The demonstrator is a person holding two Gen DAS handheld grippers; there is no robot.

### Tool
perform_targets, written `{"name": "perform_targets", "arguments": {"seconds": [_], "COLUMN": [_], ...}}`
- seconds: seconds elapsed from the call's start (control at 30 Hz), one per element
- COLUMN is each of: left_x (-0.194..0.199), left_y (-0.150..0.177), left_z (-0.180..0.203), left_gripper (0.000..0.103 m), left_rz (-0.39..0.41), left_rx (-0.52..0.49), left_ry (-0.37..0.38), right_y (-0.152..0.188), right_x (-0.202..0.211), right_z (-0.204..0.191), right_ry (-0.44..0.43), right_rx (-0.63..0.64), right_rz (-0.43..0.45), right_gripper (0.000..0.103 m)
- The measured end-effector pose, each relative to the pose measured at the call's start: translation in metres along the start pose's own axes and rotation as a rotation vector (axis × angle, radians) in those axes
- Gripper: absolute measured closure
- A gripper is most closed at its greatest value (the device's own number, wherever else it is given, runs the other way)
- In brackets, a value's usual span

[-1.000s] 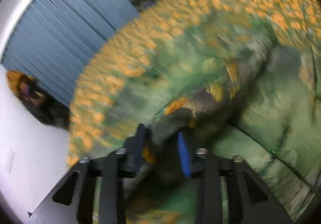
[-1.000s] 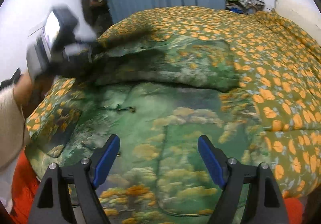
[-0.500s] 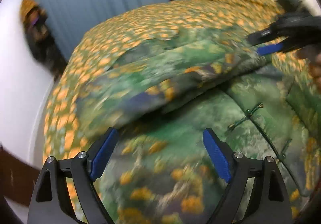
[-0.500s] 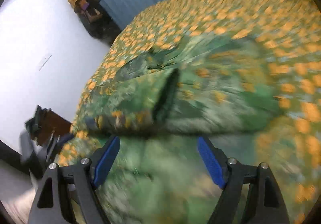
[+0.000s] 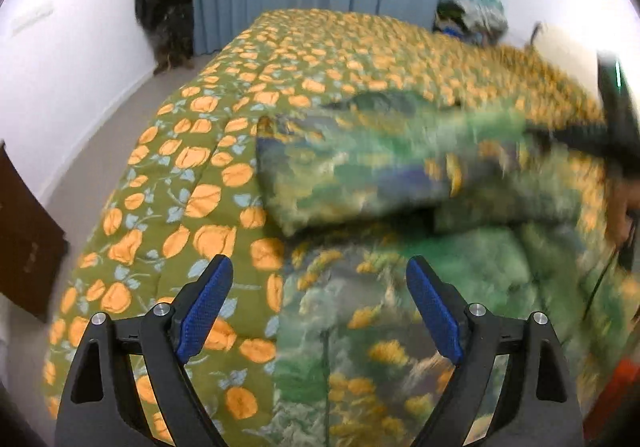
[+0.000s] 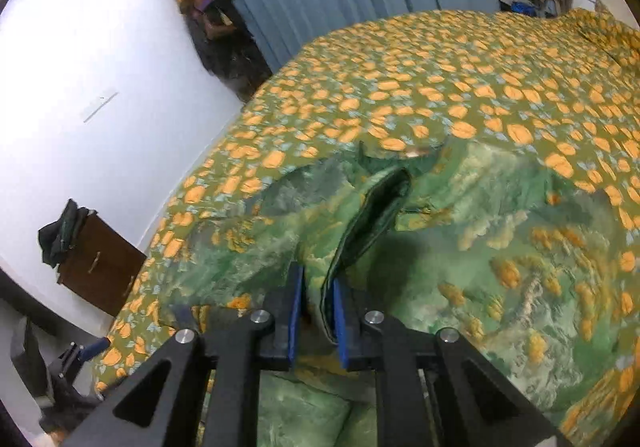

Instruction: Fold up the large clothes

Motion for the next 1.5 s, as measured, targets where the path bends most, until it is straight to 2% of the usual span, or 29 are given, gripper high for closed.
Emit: {"name": "perform_targets", "arguments": {"seconds": [0.07, 0.13, 0.2, 0.27, 0.33, 0.43, 0.5, 0.63, 0.73, 0.77, 0.83, 0.87, 0.9, 1.0, 1.07, 1.13, 1.2, 1.3, 1.37, 1.5], "left_x": [0.000, -0.009, -0.024, -0.049, -0.075, -0.130, -0.155, -0.170, -0.167, -0.164, -0.147, -0.136, -0.126, -0.101, -0.101, -0.119, -0.146, -0.185, -0.202, -0.210], "left_y": [-0.011, -0.022, -0.033, -0.046, -0.055, -0.042, -0.027, -0.016, -0.019, -0.022, -0.031, -0.038, -0.045, -0.074, -0.089, -0.098, -0.098, -0.085, -0.076, -0.069], "left_z": [0.004, 0.016, 0.033, 0.051, 0.058, 0.052, 0.044, 0.037, 0.041, 0.041, 0.042, 0.043, 0.041, 0.046, 0.054, 0.059, 0.053, 0.018, -0.003, -0.010], "left_gripper": [0.012, 0.011, 0.011, 0.011, 0.011, 0.016, 0.015, 0.012, 0.012, 0.012, 0.012, 0.012, 0.012, 0.011, 0.010, 0.010, 0.010, 0.013, 0.012, 0.011], "left_rz": [0.015, 0.012, -0.007, -0.028, -0.047, -0.171, -0.218, -0.181, -0.182, -0.183, -0.178, -0.162, -0.138, -0.052, -0.024, -0.025, -0.067, -0.144, -0.164, -0.173], "left_rx": [0.007, -0.022, -0.073, -0.126, -0.132, -0.147, -0.152, -0.136, -0.158, -0.163, -0.176, -0.174, -0.165, -0.103, -0.068, -0.062, -0.035, 0.086, 0.134, 0.137], "left_ry": [0.022, 0.034, 0.040, 0.048, 0.046, -0.026, -0.062, -0.082, -0.101, -0.100, -0.103, -0.102, -0.093, -0.019, 0.027, 0.039, 0.013, -0.074, -0.108, -0.117], "right_y": [0.023, 0.043, 0.060, 0.068, 0.068, 0.067, 0.068, 0.074, 0.074, 0.071, 0.063, 0.056, 0.047, 0.019, 0.002, -0.006, -0.004, 0.014, 0.034, 0.039], "right_x": [-0.001, -0.018, -0.038, -0.047, -0.048, -0.047, -0.046, -0.056, -0.056, -0.052, -0.037, -0.025, -0.015, 0.016, 0.016, -0.001, -0.026, -0.069, -0.094, -0.106], "right_z": [0.003, 0.014, 0.033, 0.043, 0.043, 0.042, 0.043, 0.043, 0.042, 0.041, 0.039, 0.039, 0.038, 0.028, 0.012, -0.002, -0.006, 0.009, 0.022, 0.023], "right_ry": [-0.003, 0.054, 0.060, 0.054, 0.050, 0.051, 0.048, 0.042, 0.041, 0.040, 0.063, 0.080, 0.092, 0.118, 0.075, 0.021, 0.011, 0.084, 0.089, 0.118], "right_rx": [-0.002, 0.035, -0.021, -0.064, -0.069, -0.052, -0.037, -0.018, -0.019, -0.013, 0.010, 0.026, 0.041, 0.117, 0.174, 0.208, 0.216, 0.212, 0.177, 0.179], "right_rz": [-0.022, -0.073, -0.128, -0.126, -0.112, -0.109, -0.115, -0.136, -0.137, -0.140, -0.138, -0.116, -0.085, 0.020, 0.046, 0.018, -0.029, -0.136, -0.206, -0.186], "right_gripper": [0.089, 0.089, 0.089, 0.089, 0.088, 0.087, 0.086, 0.084, 0.082, 0.080, 0.065, 0.053, 0.050, 0.050, 0.050, 0.050, 0.050, 0.050, 0.050, 0.049]}}
Point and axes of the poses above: each gripper's, at about its wrist camera, not at the fingertips, and x roughly against the way its jaws point, z to its right, y to its underside, the point moved 9 cm from there along -x, roughly the way its jaws point, and after that the axes turned 7 degrees about x, right-handed, at the moved point
